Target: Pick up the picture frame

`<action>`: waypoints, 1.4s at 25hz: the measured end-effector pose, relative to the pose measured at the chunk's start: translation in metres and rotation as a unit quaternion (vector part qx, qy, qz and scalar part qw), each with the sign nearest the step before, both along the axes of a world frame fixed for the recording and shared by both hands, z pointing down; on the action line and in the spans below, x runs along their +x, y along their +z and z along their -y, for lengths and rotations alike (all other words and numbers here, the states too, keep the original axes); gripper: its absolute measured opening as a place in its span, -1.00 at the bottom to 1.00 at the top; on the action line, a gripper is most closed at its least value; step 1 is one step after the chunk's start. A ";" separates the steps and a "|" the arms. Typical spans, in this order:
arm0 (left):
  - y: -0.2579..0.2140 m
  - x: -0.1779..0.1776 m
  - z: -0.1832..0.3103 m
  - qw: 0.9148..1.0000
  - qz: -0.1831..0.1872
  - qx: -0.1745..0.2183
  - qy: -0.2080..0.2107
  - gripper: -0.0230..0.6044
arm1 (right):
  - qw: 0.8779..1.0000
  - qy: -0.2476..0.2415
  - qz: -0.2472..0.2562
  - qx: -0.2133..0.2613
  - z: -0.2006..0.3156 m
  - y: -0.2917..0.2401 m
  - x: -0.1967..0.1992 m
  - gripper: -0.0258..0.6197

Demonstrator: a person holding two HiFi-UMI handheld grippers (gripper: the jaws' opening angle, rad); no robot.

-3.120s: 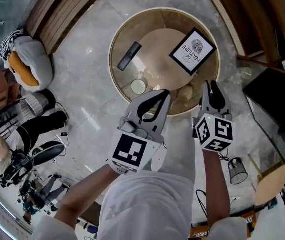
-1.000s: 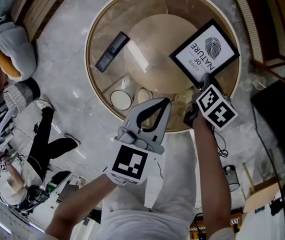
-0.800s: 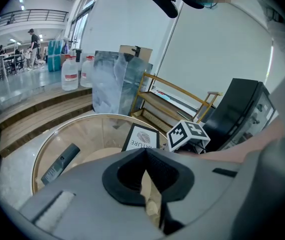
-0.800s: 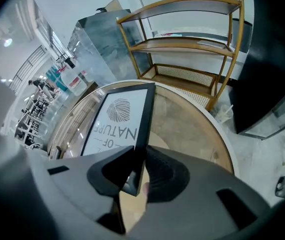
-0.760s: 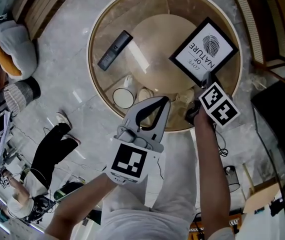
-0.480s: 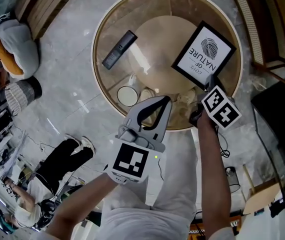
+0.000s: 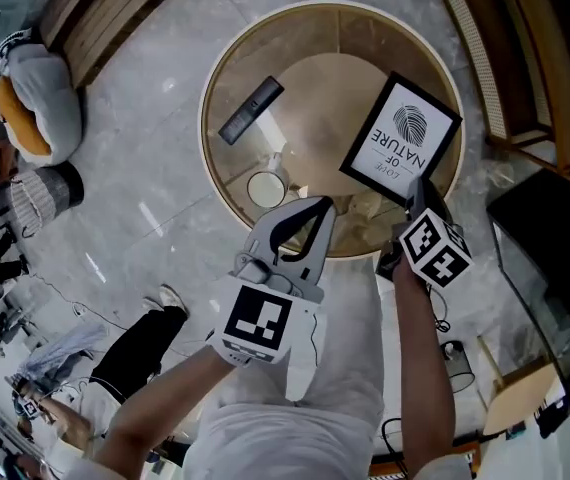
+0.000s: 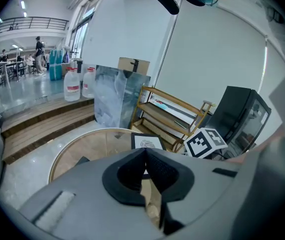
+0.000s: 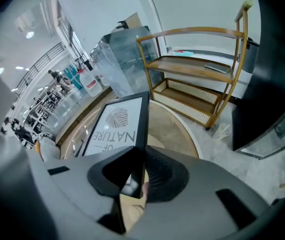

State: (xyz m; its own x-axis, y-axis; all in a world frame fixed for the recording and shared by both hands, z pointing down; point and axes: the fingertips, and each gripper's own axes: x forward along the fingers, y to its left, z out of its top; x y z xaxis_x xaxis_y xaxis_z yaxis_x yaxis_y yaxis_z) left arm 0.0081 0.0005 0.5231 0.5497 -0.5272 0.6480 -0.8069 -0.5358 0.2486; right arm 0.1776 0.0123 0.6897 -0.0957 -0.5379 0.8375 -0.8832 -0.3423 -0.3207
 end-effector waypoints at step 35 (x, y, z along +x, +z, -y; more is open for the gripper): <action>-0.333 -0.098 -0.032 0.985 -0.114 0.131 -0.019 -0.92 | 0.931 -0.030 -0.137 0.337 -0.033 -0.506 -0.082 -0.73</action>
